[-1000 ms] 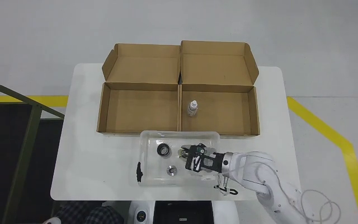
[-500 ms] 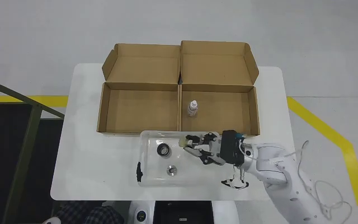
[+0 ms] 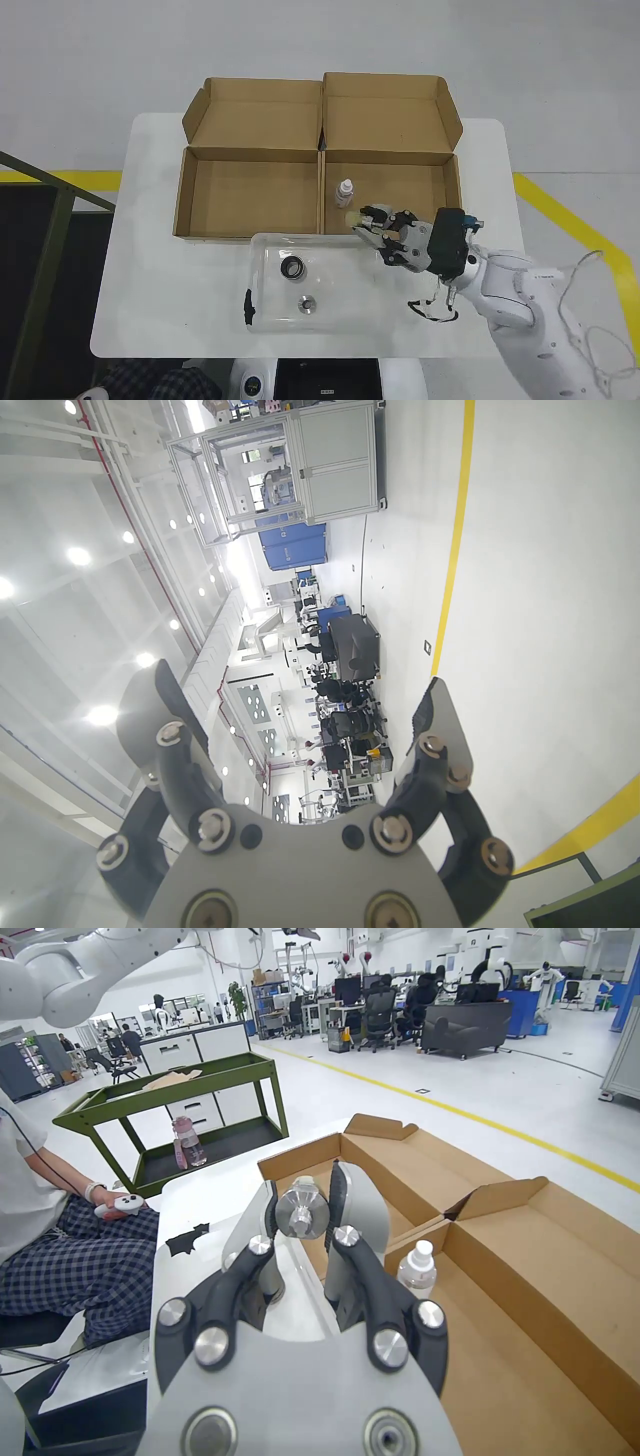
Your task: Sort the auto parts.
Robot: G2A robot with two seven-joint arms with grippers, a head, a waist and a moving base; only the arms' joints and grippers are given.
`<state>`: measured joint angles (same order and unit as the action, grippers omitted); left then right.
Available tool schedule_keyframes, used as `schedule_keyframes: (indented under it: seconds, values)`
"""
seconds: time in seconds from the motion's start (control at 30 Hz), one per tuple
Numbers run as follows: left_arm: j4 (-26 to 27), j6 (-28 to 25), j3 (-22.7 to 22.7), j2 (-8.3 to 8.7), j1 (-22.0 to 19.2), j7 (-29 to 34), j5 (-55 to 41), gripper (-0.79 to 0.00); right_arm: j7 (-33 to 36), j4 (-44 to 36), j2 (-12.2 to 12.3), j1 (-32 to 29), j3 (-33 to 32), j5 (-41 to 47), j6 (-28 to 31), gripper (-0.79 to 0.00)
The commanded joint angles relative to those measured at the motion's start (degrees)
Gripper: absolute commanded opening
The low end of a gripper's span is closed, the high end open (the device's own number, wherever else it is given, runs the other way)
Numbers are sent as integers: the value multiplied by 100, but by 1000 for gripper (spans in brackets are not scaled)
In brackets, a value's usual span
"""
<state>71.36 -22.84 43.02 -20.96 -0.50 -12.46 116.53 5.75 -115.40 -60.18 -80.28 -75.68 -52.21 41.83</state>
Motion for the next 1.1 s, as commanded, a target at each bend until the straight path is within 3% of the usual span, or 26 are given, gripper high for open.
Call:
schedule_keyframes:
  seconds: [0.0, 0.4, 1.07]
  values:
    - [0, 0, 0, 0, 0, 0, 0, 0, -53, -48, 4, -37, -65, -7, -13, -785]
    - [0, 0, 0, 0, 0, 0, 0, 0, -88, -208, 20, -149, -276, -246, -117, -785]
    - [0, 0, 0, 0, 0, 0, 0, 0, 2226, 671, 94, 600, -208, -504, -424, -785]
